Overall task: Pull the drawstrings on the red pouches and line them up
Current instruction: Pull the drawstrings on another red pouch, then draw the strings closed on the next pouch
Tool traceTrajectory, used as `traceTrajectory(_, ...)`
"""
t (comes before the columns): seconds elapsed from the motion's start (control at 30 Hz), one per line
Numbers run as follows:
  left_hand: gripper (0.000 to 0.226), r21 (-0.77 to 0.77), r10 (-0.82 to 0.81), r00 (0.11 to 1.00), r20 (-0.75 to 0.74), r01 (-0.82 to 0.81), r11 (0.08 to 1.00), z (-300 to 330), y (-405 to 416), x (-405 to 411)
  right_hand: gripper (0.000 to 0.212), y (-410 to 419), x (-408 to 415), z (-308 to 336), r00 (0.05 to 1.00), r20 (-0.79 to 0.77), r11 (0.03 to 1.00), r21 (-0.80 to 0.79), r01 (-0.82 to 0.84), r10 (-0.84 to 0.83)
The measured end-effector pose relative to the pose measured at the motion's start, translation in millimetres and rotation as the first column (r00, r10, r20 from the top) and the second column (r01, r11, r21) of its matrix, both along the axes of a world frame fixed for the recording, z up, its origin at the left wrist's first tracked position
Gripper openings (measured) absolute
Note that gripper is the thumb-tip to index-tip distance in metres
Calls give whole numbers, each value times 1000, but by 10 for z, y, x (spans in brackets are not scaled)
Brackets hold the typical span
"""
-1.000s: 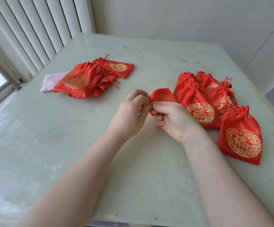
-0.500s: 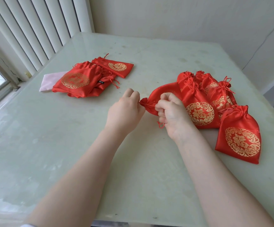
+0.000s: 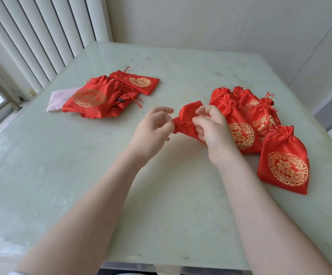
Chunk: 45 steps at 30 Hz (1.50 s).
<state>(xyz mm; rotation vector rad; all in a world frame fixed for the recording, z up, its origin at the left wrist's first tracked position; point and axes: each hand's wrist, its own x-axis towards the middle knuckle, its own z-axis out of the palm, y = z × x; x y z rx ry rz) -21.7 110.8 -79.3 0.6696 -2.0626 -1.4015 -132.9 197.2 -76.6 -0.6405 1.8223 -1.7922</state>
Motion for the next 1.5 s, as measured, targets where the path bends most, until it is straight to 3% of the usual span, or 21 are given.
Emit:
traceTrajectory(0.07, 22, 211, 14, 994, -108, 9, 977, 110, 39, 10, 25, 20, 22, 99, 995, -46, 996, -11, -87, 87)
traceTrajectory(0.17, 18, 399, 18, 985, -169, 52, 915, 245, 88, 15, 21, 50, 38, 276, 965, -27, 962, -78, -261, 260)
traceTrajectory(0.3, 16, 566, 107, 968, -228, 42, 823, 410, 186, 10, 22, 230, 0, 424, 857, -259, 891, 35, -453, 446)
traceTrajectory(0.37, 16, 588, 79, 964, -255, 90, 804, 481, 273, 3, 28, 342, -2, 446, 819, -353, 889, 110, -444, 453)
traceTrajectory(0.47, 20, 608, 50, 964, -259, 123, 784, 559, 371, -35, 26, 438, -22, 431, 869, -366, 937, 28, -348, 333)
traceTrajectory(0.63, 9, 300, 10, 998, -63, 10, 954, 385, 558, -200, 21, 605, -218, 375, 951, -238, 976, -40, -213, 197)
traceTrajectory(0.73, 22, 182, -140, 990, 2, 137, 974, 148, 691, -276, 17, 721, -427, 257, 973, -218, 997, 30, -75, 80)
traceTrajectory(0.87, 12, 176, -371, 919, 129, 347, 921, -12, 801, -427, 20, 780, -678, 54, 968, -249, 986, 147, 73, -34)
traceTrajectory(1.0, 29, -180, -176, 926, 335, 246, 952, -114, 801, -583, 42, 764, -774, -30, 858, -513, 923, 330, 195, 2)
traceTrajectory(1.13, 39, -443, -42, 876, 480, 284, 851, -124, 796, -606, 61, 717, -761, -70, 669, -719, 811, 498, 306, 189)
traceTrajectory(1.2, 36, -443, -83, 869, 487, 328, 834, -101, 793, -599, 62, 687, -722, -57, 613, -755, 780, 521, 346, 232)
traceTrajectory(1.33, 24, -348, -159, 902, 401, 311, 884, -38, 747, -466, 37, 552, -561, 52, 495, -847, 858, 390, 334, 192)
traceTrajectory(1.5, 15, -354, 15, 950, 311, 101, 930, 11, 329, -227, 22, 189, -316, 182, 535, -810, 897, 397, 196, 242)
